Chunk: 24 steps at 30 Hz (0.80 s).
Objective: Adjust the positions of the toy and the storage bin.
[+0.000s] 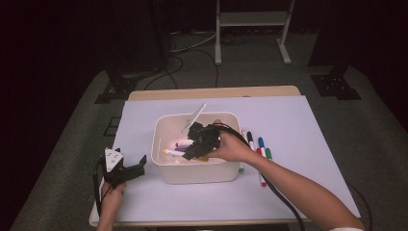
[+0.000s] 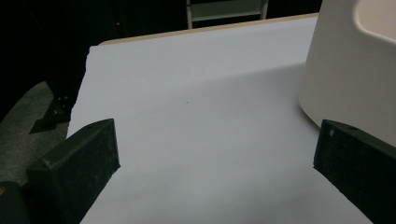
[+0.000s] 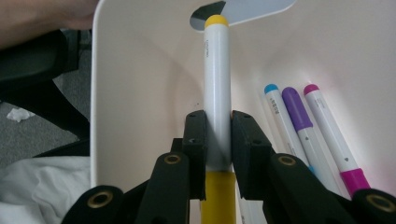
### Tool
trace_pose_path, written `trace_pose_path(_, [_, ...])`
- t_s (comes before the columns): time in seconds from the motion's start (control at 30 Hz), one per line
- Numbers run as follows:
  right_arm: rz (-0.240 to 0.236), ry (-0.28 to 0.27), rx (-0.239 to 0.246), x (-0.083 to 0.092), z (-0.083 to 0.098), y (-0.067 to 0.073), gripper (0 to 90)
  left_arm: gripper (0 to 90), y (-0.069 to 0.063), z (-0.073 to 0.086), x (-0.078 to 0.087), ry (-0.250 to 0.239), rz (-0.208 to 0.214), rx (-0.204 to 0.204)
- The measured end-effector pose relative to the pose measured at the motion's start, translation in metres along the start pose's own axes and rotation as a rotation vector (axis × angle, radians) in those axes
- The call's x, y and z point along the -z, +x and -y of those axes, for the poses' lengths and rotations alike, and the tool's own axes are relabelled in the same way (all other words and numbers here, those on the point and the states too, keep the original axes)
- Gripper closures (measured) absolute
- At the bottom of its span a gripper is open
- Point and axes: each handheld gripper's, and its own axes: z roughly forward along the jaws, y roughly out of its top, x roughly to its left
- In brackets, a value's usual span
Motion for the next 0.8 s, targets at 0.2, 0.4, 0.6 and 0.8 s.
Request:
trace_pose_path(0.2, [-0.005,0.041,0.010,-0.008,-0.001,0.000,75.8,0.0,0.000,0.000,0.000,0.001,0.000,-0.003])
trace_pose_path(0.4, [0.004,0.078,0.023,-0.013,-0.001,-0.001,73.0,0.0,0.000,0.000,0.000,0.000,0.001,-0.002])
trace_pose_path(0.6, [0.016,0.078,0.025,-0.010,-0.002,0.000,71.5,0.0,0.001,0.000,0.000,0.002,0.002,-0.002])
trace_pose_path(0.8, [0.017,0.019,0.009,0.014,0.001,0.001,70.9,0.0,0.000,0.000,0.000,0.003,0.001,0.000])
